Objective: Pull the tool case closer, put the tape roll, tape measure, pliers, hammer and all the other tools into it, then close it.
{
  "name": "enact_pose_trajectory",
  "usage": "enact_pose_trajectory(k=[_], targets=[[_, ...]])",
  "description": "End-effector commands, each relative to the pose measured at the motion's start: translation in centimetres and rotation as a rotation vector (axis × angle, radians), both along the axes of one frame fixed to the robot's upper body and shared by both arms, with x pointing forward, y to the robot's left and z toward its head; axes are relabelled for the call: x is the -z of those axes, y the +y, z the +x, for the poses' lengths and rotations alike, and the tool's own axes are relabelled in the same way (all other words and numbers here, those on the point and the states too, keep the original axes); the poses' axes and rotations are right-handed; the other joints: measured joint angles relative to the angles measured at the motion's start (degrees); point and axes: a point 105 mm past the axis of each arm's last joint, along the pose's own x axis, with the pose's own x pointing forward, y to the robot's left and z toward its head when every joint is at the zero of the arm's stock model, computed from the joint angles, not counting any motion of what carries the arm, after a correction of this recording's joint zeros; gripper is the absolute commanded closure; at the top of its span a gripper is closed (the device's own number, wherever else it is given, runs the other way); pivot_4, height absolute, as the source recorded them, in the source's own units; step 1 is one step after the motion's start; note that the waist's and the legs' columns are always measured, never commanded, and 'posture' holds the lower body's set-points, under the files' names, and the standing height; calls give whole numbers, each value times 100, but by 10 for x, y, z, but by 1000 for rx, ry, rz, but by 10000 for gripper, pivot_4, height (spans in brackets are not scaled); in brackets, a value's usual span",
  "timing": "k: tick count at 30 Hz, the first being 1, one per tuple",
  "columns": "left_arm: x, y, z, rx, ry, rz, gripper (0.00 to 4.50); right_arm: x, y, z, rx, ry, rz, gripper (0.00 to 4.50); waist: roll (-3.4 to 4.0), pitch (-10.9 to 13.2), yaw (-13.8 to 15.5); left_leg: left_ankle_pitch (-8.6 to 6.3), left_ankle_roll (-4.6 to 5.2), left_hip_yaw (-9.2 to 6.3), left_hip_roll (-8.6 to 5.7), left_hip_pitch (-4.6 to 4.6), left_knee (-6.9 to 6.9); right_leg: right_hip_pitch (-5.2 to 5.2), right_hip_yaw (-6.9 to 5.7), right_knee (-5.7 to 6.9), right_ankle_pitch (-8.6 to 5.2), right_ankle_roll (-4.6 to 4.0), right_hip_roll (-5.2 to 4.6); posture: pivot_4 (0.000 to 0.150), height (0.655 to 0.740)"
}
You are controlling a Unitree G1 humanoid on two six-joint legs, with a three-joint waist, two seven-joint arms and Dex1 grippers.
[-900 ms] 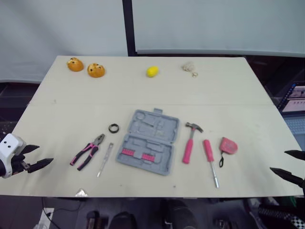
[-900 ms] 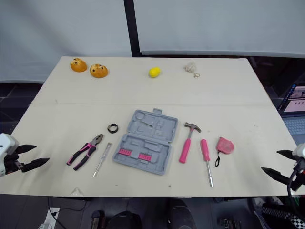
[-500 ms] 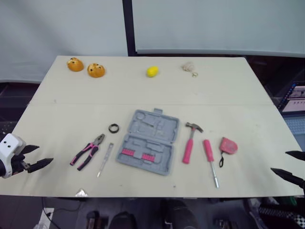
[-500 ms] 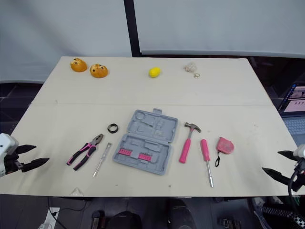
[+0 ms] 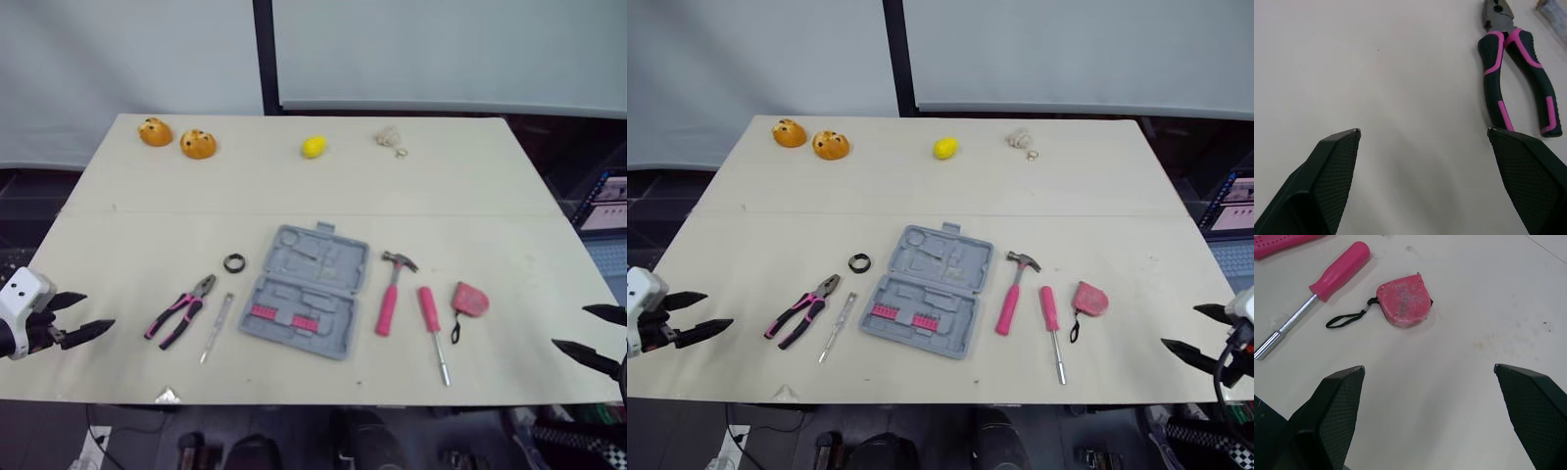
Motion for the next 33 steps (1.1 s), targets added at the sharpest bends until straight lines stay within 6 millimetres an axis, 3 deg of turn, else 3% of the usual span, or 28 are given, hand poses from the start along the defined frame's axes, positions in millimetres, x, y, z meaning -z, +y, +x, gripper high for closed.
enact_pose_trajectory(k=[1, 9, 16, 17, 19, 20, 21, 32, 33], targets=[[-18, -25, 12, 121, -36, -10, 343, -14, 22, 8, -57, -53, 4, 0, 0, 0, 4, 0, 0, -1, 0, 0, 0, 0, -1, 0, 0, 0, 0, 1500, 7375], [-28, -85, 52, 418, -23, 34, 343, -9, 97, 28, -225, -51, 49, 0, 0, 0, 54, 2, -1, -22, -18, -26, 21, 2, -24, 0, 2, 4, 2, 1500, 7375], [-29, -127, 84, 624, -5, 85, 343, -5, 150, 48, -342, -66, 109, 0, -1, 0, 140, 4, 2, -26, -33, -39, 43, 1, -56, 1, 4, 6, 14, 1500, 7375], [-28, -135, 87, 655, 2, 82, 2656, -2, 157, 50, -354, -59, 117, 0, -1, 0, 145, 4, 3, -28, -32, -46, 47, -1, -58, 0, 4, 6, 14, 1500, 7375], [-23, -146, 94, 695, 14, 110, 8631, 5, 168, 54, -378, -40, 125, 5473, -1, 0, 150, 4, 3, -28, -31, -53, 56, -1, -69, -1, 3, 6, 15, 1500, 7375], [-19, -151, 98, 700, 17, 135, 13239, 9, 173, 55, -390, -26, 122, 8524, -1, 0, 151, 3, 5, -28, -30, -59, 66, -2, -72, 0, 3, 6, 13, 1500, 7375], [-17, -155, 101, 704, 17, 151, 13877, 12, 176, 57, -396, -17, 116, 13314, -2, 0, 151, 2, 6, -28, -30, -64, 75, -1, -74, 1, 4, 7, 13, 1500, 7375], [0, -192, 120, 755, 2, 214, 13877, 39, 195, 79, -376, 34, 83, 13314, -4, 1, 146, -1, 12, -50, -26, -79, 98, -3, -91, 6, 5, 9, 8, 1500, 7375], [0, -194, 121, 756, 0, 220, 16466, 41, 195, 81, -372, 36, 80, 16007, -4, 1, 145, -1, 13, -51, -26, -82, 100, -3, -99, 6, 5, 10, 6, 1500, 7375]])
